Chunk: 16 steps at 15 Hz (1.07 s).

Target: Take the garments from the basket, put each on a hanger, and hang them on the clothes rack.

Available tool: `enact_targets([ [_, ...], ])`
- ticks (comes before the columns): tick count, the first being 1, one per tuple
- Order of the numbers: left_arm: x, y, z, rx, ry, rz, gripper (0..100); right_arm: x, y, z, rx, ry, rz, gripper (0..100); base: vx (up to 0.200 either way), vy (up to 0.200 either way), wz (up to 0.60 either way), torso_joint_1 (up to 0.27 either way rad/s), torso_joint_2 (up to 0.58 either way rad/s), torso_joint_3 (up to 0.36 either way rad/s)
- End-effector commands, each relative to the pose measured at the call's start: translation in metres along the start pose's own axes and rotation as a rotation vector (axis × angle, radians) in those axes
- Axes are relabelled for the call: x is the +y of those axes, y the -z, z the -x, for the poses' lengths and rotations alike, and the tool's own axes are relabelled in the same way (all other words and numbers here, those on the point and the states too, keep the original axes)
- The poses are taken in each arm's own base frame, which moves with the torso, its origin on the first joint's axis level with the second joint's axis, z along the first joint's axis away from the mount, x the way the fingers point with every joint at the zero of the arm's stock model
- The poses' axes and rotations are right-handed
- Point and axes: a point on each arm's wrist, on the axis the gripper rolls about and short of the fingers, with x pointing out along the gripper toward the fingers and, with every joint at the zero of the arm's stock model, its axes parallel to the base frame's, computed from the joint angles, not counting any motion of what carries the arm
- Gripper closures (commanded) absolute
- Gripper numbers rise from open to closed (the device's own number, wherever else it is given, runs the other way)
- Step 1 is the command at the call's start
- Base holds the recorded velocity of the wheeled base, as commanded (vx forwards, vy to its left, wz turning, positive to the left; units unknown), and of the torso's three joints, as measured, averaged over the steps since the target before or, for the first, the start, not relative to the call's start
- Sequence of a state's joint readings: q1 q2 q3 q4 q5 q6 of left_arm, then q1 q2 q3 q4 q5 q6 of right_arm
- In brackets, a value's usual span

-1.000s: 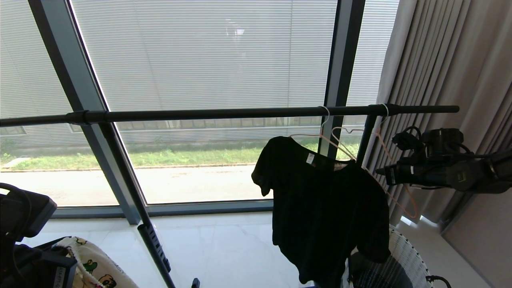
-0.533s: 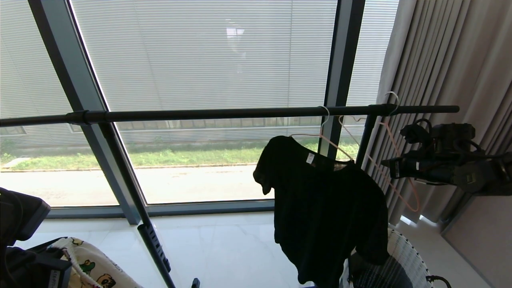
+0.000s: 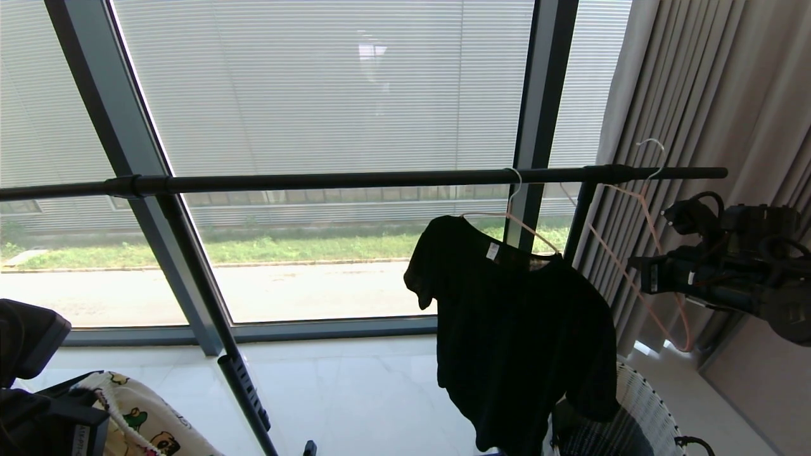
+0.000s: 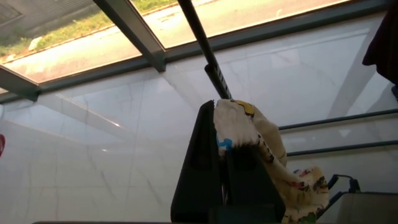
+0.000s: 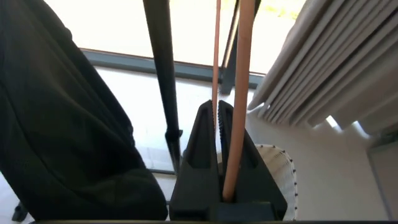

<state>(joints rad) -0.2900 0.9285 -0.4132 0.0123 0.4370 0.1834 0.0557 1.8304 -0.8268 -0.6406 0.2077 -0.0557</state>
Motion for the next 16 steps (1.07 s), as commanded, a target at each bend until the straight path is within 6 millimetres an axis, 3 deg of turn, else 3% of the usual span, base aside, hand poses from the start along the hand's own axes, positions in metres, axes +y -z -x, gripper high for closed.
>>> enact_targets([
  [1, 0.001, 0.001, 0.004, -0.018, -0.004, -0.001, 100, 0.004, -0.001, 0.021, -0.014, 0.016, -0.013, 100, 0.000, 0.000, 0.00, 0.000, 0.00, 0.000],
  [3, 0.002, 0.006, 0.007, -0.028, -0.006, -0.038, 100, 0.008, 0.007, 0.036, 0.004, 0.036, -0.017, 100, 0.000, 0.000, 0.00, 0.000, 0.00, 0.000],
  [8, 0.003, 0.013, 0.012, -0.045, -0.011, -0.076, 100, 0.018, 0.031, 0.079, 0.042, 0.044, -0.021, 100, -0.200, 0.000, 0.00, 0.001, 0.00, 0.001],
  [16, 0.005, 0.014, 0.015, -0.060, -0.012, -0.074, 100, 0.031, 0.039, 0.139, -0.042, 0.040, 0.000, 100, -0.200, 0.000, 0.00, -0.002, 0.00, 0.003],
])
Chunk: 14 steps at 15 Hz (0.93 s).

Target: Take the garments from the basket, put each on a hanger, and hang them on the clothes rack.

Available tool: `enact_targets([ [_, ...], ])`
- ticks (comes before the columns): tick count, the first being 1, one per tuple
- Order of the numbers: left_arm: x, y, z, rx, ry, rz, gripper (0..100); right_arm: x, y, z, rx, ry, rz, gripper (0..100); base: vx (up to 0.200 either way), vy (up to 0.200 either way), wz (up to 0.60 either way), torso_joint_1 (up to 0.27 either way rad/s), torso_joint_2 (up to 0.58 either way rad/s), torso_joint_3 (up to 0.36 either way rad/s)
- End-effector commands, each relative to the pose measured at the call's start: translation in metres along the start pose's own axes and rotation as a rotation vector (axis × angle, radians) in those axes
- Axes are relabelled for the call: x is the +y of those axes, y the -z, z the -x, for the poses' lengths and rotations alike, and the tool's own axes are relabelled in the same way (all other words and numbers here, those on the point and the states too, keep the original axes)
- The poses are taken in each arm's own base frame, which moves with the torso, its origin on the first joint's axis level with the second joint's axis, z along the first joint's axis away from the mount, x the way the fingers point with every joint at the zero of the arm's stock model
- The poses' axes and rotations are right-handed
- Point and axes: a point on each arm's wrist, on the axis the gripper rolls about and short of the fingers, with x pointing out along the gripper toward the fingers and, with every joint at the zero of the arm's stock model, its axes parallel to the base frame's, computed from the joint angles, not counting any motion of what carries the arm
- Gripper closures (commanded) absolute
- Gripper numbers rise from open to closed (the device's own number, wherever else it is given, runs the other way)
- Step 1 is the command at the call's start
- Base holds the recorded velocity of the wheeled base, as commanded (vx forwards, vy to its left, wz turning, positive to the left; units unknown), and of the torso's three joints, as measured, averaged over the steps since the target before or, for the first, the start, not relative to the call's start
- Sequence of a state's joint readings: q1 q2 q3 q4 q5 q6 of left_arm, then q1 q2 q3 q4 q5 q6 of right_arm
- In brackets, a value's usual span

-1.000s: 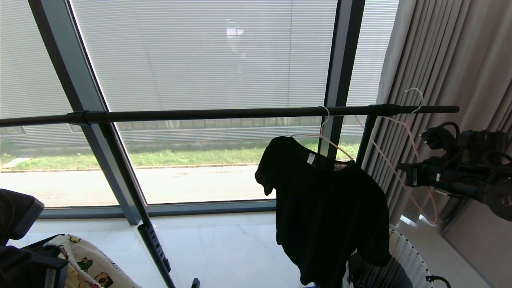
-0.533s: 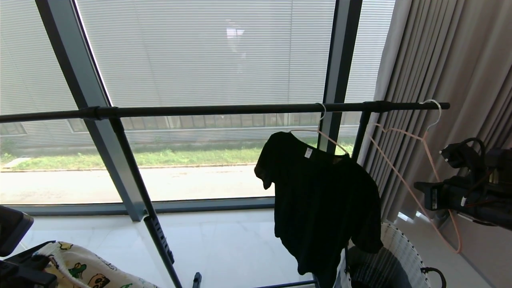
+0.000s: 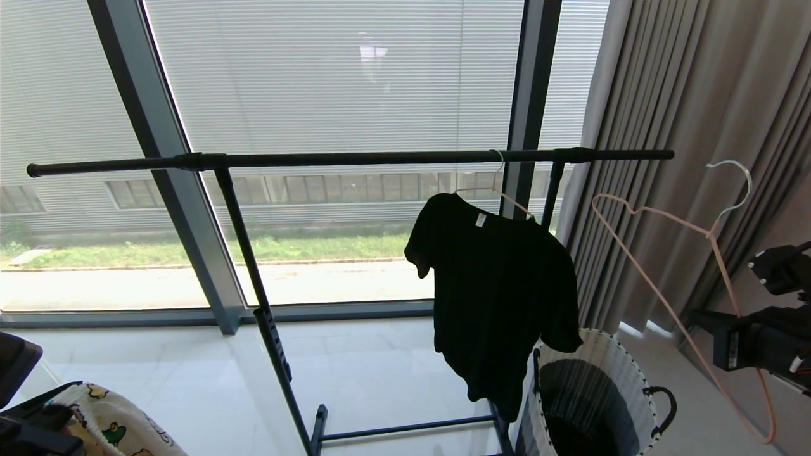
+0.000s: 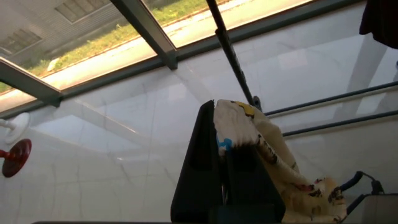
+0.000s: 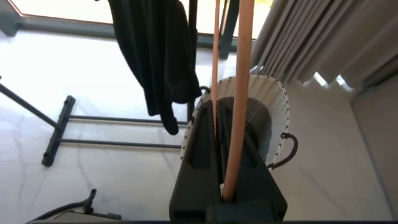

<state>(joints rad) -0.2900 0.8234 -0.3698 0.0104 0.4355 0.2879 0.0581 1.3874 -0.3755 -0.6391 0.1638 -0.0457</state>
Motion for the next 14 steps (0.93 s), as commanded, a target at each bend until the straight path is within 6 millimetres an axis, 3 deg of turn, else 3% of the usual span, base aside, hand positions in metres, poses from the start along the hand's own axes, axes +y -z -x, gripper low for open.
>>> enact_targets([
  [1, 0.000, 0.000, 0.001, -0.003, -0.001, -0.010, 100, 0.005, -0.006, 0.022, -0.077, -0.006, 0.015, 100, -0.200, 0.000, 0.00, 0.007, 0.01, 0.002],
  [3, 0.001, 0.000, 0.002, -0.009, -0.002, -0.018, 100, 0.013, -0.010, 0.033, -0.107, -0.044, 0.031, 100, -0.200, 0.000, 0.00, -0.007, 0.00, 0.005],
  [5, 0.001, 0.000, 0.003, -0.018, 0.003, -0.017, 100, 0.035, -0.005, 0.052, -0.084, -0.173, 0.063, 100, -0.200, 0.000, 0.00, 0.005, 0.00, 0.005],
  [8, 0.000, 0.005, 0.009, -0.055, 0.026, -0.026, 100, 0.066, 0.012, 0.079, 0.015, -0.420, 0.150, 100, 0.000, 0.000, 0.00, 0.000, 0.00, 0.000],
  [10, -0.001, 0.001, 0.009, -0.072, 0.049, -0.032, 100, 0.076, 0.027, 0.085, 0.091, -0.519, 0.195, 100, 0.000, 0.000, 0.00, 0.000, 0.00, 0.000],
  [12, -0.001, -0.023, -0.004, -0.067, 0.047, 0.021, 100, 0.090, 0.044, 0.091, 0.150, -0.655, 0.264, 100, 0.000, 0.000, 0.00, 0.000, 0.00, 0.000],
  [14, -0.005, -0.064, -0.029, -0.044, 0.031, 0.112, 100, 0.107, 0.052, 0.099, 0.184, -0.812, 0.348, 100, 0.000, 0.000, 0.00, 0.000, 0.00, 0.000],
])
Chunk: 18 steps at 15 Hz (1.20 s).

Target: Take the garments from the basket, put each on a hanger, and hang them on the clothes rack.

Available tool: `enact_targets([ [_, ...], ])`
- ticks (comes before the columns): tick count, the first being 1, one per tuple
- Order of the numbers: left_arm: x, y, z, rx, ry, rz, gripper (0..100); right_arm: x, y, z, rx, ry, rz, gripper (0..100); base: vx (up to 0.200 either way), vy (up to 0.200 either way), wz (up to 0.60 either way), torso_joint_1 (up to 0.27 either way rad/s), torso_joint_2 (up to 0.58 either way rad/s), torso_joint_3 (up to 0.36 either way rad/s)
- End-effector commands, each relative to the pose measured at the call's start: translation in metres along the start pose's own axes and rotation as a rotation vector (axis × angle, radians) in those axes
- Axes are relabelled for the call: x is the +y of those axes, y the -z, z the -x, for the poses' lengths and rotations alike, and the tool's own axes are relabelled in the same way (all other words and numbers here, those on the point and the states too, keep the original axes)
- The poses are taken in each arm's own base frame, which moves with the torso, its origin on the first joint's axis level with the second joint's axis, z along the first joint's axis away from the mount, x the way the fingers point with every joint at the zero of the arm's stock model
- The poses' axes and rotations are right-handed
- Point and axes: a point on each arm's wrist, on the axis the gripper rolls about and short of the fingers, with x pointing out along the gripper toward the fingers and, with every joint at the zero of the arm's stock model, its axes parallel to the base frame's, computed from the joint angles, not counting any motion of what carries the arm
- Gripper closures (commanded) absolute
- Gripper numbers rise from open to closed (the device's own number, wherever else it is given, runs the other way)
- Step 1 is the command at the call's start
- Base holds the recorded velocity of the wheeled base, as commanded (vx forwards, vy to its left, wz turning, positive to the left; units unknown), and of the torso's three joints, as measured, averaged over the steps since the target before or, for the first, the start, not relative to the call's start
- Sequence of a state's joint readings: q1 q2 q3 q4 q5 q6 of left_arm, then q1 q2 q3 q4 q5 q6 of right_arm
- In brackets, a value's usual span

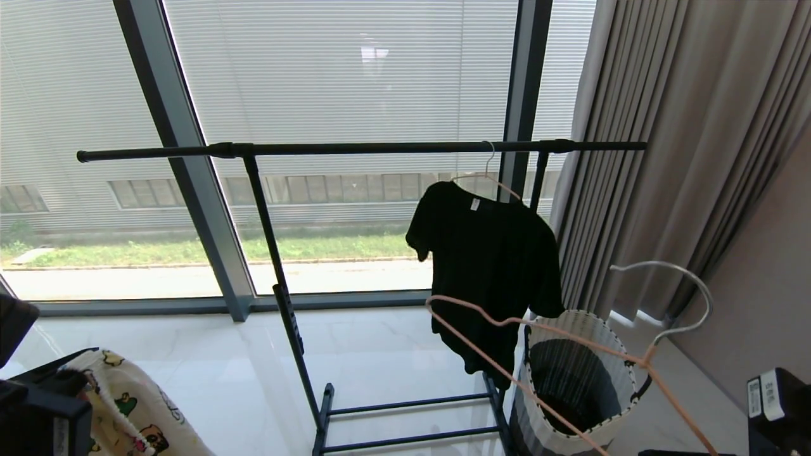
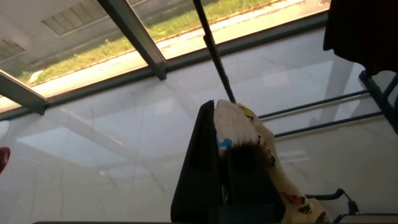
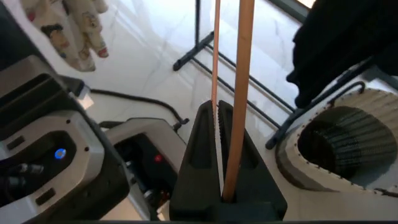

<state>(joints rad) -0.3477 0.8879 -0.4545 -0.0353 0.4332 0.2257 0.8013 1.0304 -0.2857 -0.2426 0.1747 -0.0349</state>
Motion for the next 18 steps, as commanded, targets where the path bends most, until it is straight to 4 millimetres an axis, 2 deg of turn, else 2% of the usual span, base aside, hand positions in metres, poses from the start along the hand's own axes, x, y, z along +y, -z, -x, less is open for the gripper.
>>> enact_targets([
  [1, -0.013, -0.047, -0.043, 0.044, -0.028, 0.070, 100, 0.021, 0.007, -0.008, 0.061, -0.162, 0.084, 100, 0.000, 0.000, 0.00, 0.000, 0.00, 0.000],
  [2, -0.024, -0.062, -0.057, 0.041, -0.056, 0.100, 100, 0.024, 0.007, -0.012, 0.083, -0.187, 0.097, 100, 0.000, 0.000, 0.00, 0.000, 0.00, 0.000],
  [4, -0.046, -0.078, -0.071, 0.041, -0.084, 0.122, 100, 0.027, 0.003, -0.019, 0.094, -0.199, 0.103, 100, 0.000, 0.000, 0.00, 0.000, 0.00, 0.000],
  [5, -0.072, -0.087, -0.073, 0.030, -0.024, 0.114, 100, 0.028, -0.003, -0.028, 0.085, -0.203, 0.106, 100, 0.000, 0.000, 0.00, 0.000, 0.00, 0.000],
  [8, -0.103, -0.091, -0.075, 0.030, 0.028, 0.055, 100, 0.030, -0.014, -0.048, 0.047, -0.205, 0.108, 100, 0.000, 0.000, 0.00, 0.000, 0.00, 0.000],
  [12, -0.111, -0.097, -0.087, 0.040, -0.052, 0.078, 100, 0.035, -0.024, -0.061, 0.008, -0.228, 0.112, 100, 0.000, 0.000, 0.00, 0.000, 0.00, 0.000],
  [18, -0.110, -0.100, -0.085, 0.030, -0.057, 0.089, 100, 0.036, -0.029, -0.068, -0.029, -0.202, 0.035, 100, 0.000, 0.000, 0.00, 0.000, 0.00, 0.000],
])
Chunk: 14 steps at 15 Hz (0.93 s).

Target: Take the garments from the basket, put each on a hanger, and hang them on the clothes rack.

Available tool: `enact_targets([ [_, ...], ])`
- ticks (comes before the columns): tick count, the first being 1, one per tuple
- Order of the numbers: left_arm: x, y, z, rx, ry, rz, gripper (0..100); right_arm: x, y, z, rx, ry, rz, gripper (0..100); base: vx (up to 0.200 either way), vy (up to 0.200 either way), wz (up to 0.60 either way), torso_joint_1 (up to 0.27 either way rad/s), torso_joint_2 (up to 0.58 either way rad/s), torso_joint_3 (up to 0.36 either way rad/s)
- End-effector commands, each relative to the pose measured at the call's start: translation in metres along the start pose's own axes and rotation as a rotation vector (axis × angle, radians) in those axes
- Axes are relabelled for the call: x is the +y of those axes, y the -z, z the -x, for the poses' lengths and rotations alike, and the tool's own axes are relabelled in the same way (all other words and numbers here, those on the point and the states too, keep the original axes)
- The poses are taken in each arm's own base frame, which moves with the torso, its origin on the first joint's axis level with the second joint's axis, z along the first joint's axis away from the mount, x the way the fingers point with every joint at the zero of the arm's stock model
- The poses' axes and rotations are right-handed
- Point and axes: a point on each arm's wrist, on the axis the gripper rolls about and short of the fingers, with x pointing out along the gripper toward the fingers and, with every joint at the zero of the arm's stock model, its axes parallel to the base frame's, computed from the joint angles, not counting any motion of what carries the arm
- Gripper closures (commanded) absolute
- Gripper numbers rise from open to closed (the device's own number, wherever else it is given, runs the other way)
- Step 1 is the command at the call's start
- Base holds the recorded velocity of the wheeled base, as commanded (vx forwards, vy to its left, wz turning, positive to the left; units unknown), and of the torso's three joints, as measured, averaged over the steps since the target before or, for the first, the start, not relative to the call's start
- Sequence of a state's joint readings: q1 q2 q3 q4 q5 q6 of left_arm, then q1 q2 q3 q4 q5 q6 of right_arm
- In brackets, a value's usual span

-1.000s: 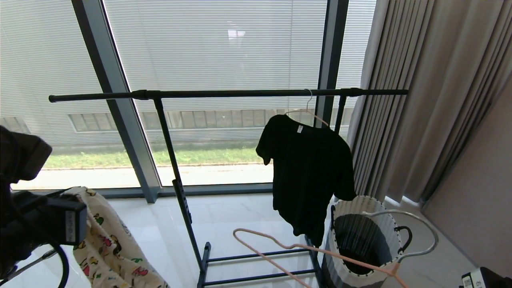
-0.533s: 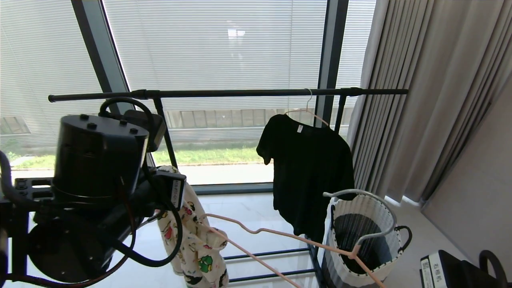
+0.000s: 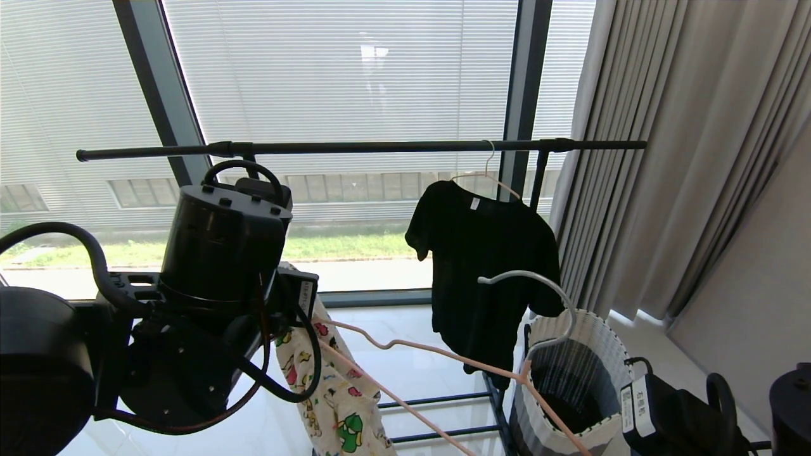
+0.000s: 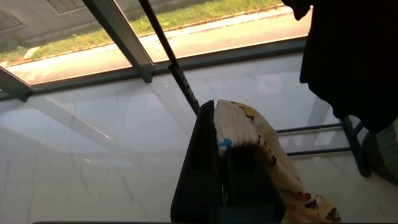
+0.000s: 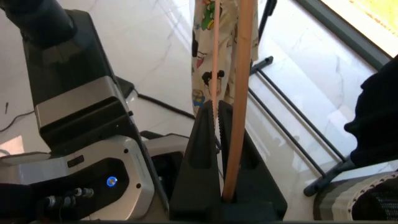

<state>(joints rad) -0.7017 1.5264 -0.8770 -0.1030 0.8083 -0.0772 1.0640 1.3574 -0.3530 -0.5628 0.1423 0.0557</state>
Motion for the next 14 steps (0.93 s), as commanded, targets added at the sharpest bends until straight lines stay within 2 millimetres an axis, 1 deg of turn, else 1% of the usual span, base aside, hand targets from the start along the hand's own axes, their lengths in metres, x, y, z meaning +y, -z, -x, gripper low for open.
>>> enact_targets([
  [1, 0.000, 0.000, 0.000, 0.000, -0.001, 0.000, 100, -0.001, 0.001, -0.003, 0.008, 0.015, -0.004, 100, 0.000, 0.000, 0.00, 0.000, 0.00, 0.000],
  [4, 0.000, -0.001, 0.001, -0.002, 0.001, 0.001, 100, -0.001, -0.003, -0.004, -0.004, 0.020, -0.023, 100, 0.000, 0.000, 0.00, 0.000, 0.00, 0.000],
  [8, 0.000, -0.003, -0.001, -0.007, -0.025, 0.008, 100, 0.002, -0.011, -0.015, -0.003, 0.001, -0.019, 100, 0.000, 0.000, 0.00, 0.000, 0.00, 0.000],
  [11, 0.005, -0.003, -0.004, -0.001, -0.049, 0.017, 100, 0.002, -0.011, -0.016, -0.003, 0.001, -0.019, 100, 0.000, 0.000, 0.00, 0.000, 0.00, 0.000],
  [14, 0.005, -0.003, -0.005, 0.001, -0.054, 0.017, 100, 0.002, -0.012, -0.016, -0.003, 0.001, -0.018, 100, 0.000, 0.000, 0.00, 0.000, 0.00, 0.000],
])
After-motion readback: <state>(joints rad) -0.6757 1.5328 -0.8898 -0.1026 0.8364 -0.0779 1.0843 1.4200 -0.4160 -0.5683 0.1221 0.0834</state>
